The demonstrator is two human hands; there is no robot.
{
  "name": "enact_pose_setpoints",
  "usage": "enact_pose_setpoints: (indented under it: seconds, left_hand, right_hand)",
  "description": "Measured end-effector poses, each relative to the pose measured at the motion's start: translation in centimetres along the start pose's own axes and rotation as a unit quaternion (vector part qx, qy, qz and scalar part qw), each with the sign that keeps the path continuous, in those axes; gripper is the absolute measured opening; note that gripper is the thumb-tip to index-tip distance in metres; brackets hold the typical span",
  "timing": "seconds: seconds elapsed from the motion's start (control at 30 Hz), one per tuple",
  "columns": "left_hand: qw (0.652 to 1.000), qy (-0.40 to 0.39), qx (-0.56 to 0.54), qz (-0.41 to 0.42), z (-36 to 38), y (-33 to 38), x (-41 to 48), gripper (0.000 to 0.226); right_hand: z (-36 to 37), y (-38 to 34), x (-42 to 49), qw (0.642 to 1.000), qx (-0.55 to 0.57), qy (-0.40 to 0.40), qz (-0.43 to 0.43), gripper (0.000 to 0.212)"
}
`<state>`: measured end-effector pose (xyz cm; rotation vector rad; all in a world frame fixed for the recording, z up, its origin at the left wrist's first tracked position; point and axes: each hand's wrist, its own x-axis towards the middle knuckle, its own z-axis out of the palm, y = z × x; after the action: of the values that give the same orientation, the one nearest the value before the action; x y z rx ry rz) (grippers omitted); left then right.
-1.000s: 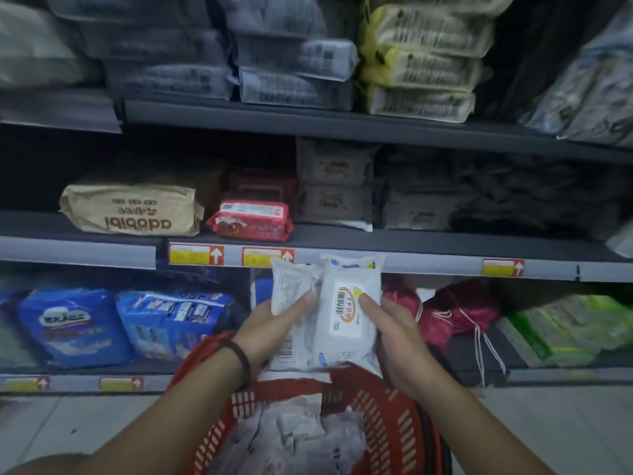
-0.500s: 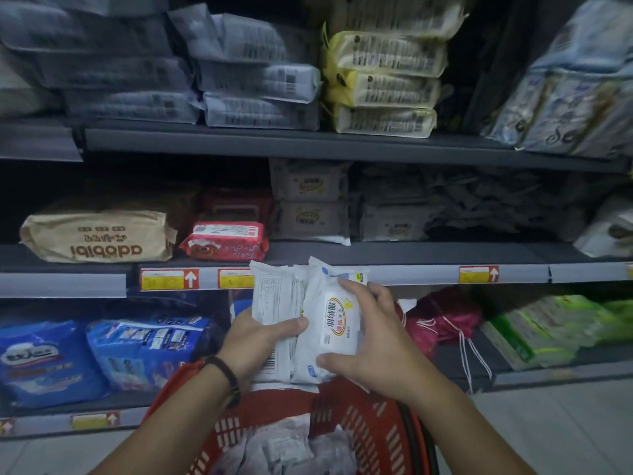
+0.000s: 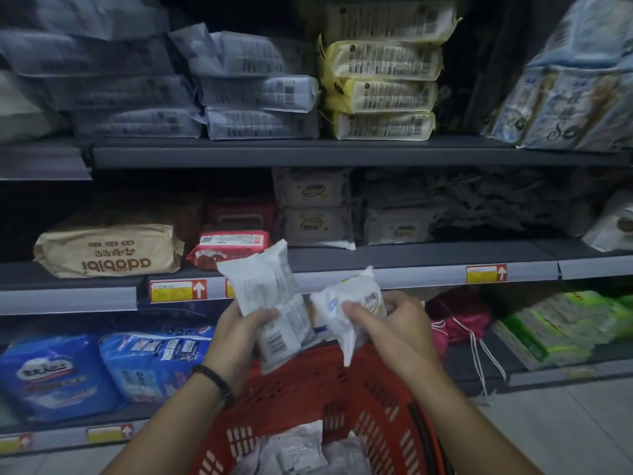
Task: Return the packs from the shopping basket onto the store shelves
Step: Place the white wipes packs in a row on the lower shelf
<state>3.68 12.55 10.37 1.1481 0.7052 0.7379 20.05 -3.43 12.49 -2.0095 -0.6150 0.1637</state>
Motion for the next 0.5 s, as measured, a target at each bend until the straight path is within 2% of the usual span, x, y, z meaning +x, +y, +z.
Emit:
enact_pose_setpoints:
  seconds: [0.03, 0.07, 0.17, 0.23, 0.3, 0.37, 0.43, 0.5]
  left_hand:
    - [0.998, 0.004, 0.05, 0.044, -0.1, -0.1, -0.1, 0.029]
    - [0.99, 0.007, 0.107, 0.09, -0.3, -0.3, -0.1, 0.035]
    - [0.949, -0.005, 0.246, 0.199, -0.5, -1.1, -0.1, 0.071]
    - [0.934, 0.01, 0.266, 0.239, -0.4, -1.0, -0.3, 0.083]
    - [0.927, 0.014, 0.264, 0.264, -0.2, -1.0, -0.6, 0.083]
    - [0.923, -0.041, 0.262, 0.278, -0.2, -0.9, -0.7, 0.075]
    - [0.941, -0.137, 0.2, 0.237, -0.4, -0.6, -0.9, 0.071]
    - [0.962, -0.164, 0.117, 0.185, -0.4, -0.1, -1.1, 0.064]
  right_hand:
    - [0.3, -0.1, -0.1, 0.994, 0.088, -0.016, 0.064, 0.047]
    - [0.7, -0.4, -0.3, 0.973, 0.187, -0.041, 0.126, 0.043]
    - [1.9, -1.1, -1.0, 0.865, 0.42, -0.117, 0.248, 0.06]
    - [2.5, -1.6, -1.4, 0.796, 0.506, -0.144, 0.299, 0.055]
    - [3.1, -1.9, -1.7, 0.752, 0.554, -0.157, 0.32, 0.055]
    - [3.4, -2.1, -1.7, 0.729, 0.595, -0.16, 0.3, 0.056]
    - [3.4, -2.2, -1.6, 0.709, 0.635, -0.16, 0.26, 0.051]
    - [3.3, -2.2, -1.5, 0.702, 0.655, -0.166, 0.226, 0.048]
